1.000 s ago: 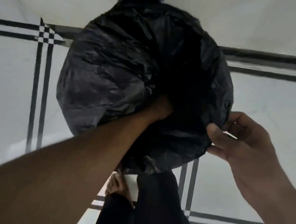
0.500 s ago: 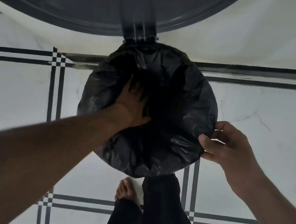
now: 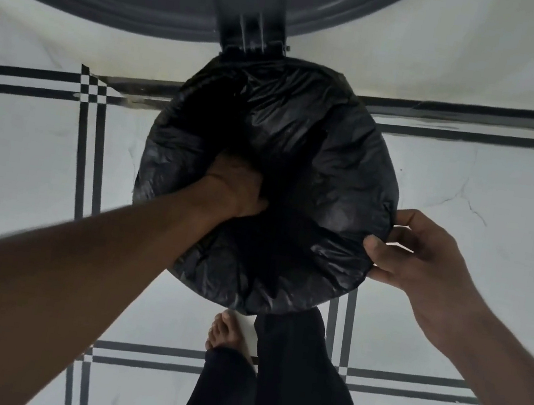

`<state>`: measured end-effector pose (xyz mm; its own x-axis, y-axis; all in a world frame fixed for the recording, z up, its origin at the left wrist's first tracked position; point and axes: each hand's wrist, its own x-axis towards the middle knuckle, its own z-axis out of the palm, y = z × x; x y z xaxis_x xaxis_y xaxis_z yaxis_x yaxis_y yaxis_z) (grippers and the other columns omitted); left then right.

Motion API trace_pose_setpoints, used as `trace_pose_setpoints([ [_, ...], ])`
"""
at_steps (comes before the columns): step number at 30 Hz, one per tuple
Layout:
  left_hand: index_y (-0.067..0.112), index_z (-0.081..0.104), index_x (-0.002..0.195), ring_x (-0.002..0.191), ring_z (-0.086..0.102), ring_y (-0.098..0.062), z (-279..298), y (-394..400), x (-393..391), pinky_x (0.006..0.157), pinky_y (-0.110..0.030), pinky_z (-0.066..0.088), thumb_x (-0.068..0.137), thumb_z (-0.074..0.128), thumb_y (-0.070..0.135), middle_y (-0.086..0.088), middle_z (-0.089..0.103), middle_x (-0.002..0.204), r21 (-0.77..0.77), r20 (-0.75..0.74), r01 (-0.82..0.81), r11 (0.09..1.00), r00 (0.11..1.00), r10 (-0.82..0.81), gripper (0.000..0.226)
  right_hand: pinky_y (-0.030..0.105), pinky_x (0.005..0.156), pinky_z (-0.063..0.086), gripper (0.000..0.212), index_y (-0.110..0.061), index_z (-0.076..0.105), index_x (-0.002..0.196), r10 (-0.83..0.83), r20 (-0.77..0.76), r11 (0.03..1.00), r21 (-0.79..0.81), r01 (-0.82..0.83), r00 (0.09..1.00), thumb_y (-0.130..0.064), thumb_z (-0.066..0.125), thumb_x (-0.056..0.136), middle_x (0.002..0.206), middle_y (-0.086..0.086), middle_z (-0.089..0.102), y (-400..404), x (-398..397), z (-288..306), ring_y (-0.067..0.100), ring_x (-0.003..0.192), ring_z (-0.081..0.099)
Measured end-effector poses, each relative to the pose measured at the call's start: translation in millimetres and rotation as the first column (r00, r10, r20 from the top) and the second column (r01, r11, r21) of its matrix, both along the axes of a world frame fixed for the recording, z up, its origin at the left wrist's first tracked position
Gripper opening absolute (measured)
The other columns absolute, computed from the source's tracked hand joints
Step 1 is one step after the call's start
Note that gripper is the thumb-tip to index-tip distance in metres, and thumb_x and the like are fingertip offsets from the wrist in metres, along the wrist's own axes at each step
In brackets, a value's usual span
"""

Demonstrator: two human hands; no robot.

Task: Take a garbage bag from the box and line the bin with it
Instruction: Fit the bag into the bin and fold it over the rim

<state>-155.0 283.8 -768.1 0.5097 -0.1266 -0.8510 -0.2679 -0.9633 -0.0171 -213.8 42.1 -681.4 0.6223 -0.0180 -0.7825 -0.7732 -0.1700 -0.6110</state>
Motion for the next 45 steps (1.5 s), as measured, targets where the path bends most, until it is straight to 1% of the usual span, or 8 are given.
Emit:
trace_pose_setpoints([
  [8, 0.011, 0.050, 0.140, 0.136, 0.040, -0.033, 46, -24, 5, 0.113, -0.042, 0.028, 0.096, 0.041, 0.052, -0.015, 0.045, 0.148, -0.155, 0.117, 0.122, 0.980, 0.988, -0.104, 0.061, 0.055, 0.087, 0.059, 0.021, -0.010, 0.064, 0.106, -0.009, -0.019, 0.999, -0.036, 0.008, 1.000, 0.001, 0.069, 0.089, 0.095, 0.013, 0.068, 5, 3, 7, 0.027, 0.086, 0.071],
  [14, 0.005, 0.053, 0.136, 0.132, 0.048, -0.035, 45, -46, 32, 0.108, -0.039, 0.038, 0.098, 0.049, 0.029, -0.019, 0.050, 0.144, -0.239, 0.038, -0.205, 0.949, 0.975, 0.219, 0.045, 0.044, 0.081, 0.059, 0.023, -0.013, 0.064, 0.109, 0.006, -0.009, 1.000, -0.021, -0.006, 1.000, -0.001, 0.069, 0.090, 0.098, 0.011, 0.070, 2, 3, 2, 0.026, 0.086, 0.071],
  [18, 0.010, 0.065, 0.115, 0.119, 0.054, -0.032, 63, -52, -12, 0.096, -0.038, 0.043, 0.091, 0.054, 0.018, -0.013, 0.059, 0.126, -0.436, 0.263, -0.297, 0.850, 0.861, 0.436, 0.027, 0.043, 0.083, 0.060, 0.029, -0.009, 0.062, 0.116, -0.024, -0.046, 1.000, 0.013, 0.025, 0.999, 0.001, 0.068, 0.090, 0.102, 0.013, 0.070, 2, 4, 2, 0.023, 0.086, 0.072],
  [23, 0.019, 0.071, 0.108, 0.103, 0.059, -0.014, 111, -40, -91, 0.090, -0.019, 0.045, 0.089, 0.054, 0.007, 0.007, 0.064, 0.111, -0.796, 0.165, -0.452, 0.402, 0.478, 0.863, 0.029, 0.046, 0.103, 0.051, 0.038, -0.011, 0.063, 0.125, -0.126, -0.165, 0.968, 0.196, 0.158, 0.978, -0.011, 0.069, 0.088, 0.113, 0.007, 0.070, -5, 2, 2, 0.021, 0.103, 0.068],
  [27, 0.026, 0.065, 0.093, 0.086, 0.062, -0.007, 146, -39, -151, 0.072, -0.013, 0.045, 0.091, 0.054, 0.004, 0.012, 0.064, 0.095, -0.776, 0.020, -0.628, 0.058, 0.067, 0.998, 0.024, 0.044, 0.107, 0.048, 0.027, -0.019, 0.066, 0.114, -0.381, -0.295, 0.874, 0.196, 0.445, 0.876, -0.036, 0.064, 0.093, 0.114, 0.005, 0.067, -10, -9, 7, 0.024, 0.106, 0.064],
  [33, 0.024, 0.058, 0.106, 0.112, 0.057, -0.018, 132, -24, -182, 0.098, -0.034, 0.047, 0.099, 0.049, 0.034, 0.002, 0.056, 0.116, -0.249, -0.268, -0.436, -0.865, -0.827, 0.494, 0.015, 0.057, 0.102, 0.049, 0.056, -0.016, 0.062, 0.131, -0.469, -0.427, 0.807, 0.150, 0.571, 0.773, -0.055, 0.055, 0.092, 0.111, 0.009, 0.073, 14, -46, 17, 0.030, 0.119, 0.066],
  [40, 0.004, 0.058, 0.126, 0.117, 0.061, -0.032, 114, -8, -173, 0.109, -0.047, 0.043, 0.097, 0.038, 0.061, -0.017, 0.063, 0.124, 0.057, -0.547, -0.027, -0.998, -0.837, -0.009, 0.067, 0.049, 0.097, 0.052, 0.052, -0.012, 0.066, 0.110, -0.566, -0.429, 0.726, 0.144, 0.672, 0.704, -0.059, 0.051, 0.093, 0.104, 0.007, 0.074, 39, -52, 16, 0.026, 0.107, 0.070],
  [45, 0.003, 0.059, 0.121, 0.112, 0.062, -0.029, 107, -8, -169, 0.106, -0.044, 0.046, 0.099, 0.036, 0.058, -0.014, 0.065, 0.118, 0.005, -0.510, -0.061, -0.998, -0.859, 0.050, 0.063, 0.045, 0.094, 0.054, 0.051, -0.011, 0.066, 0.104, -0.532, -0.420, 0.781, 0.091, 0.618, 0.735, -0.056, 0.044, 0.099, 0.097, 0.008, 0.073, 38, -48, 14, 0.024, 0.100, 0.071],
])
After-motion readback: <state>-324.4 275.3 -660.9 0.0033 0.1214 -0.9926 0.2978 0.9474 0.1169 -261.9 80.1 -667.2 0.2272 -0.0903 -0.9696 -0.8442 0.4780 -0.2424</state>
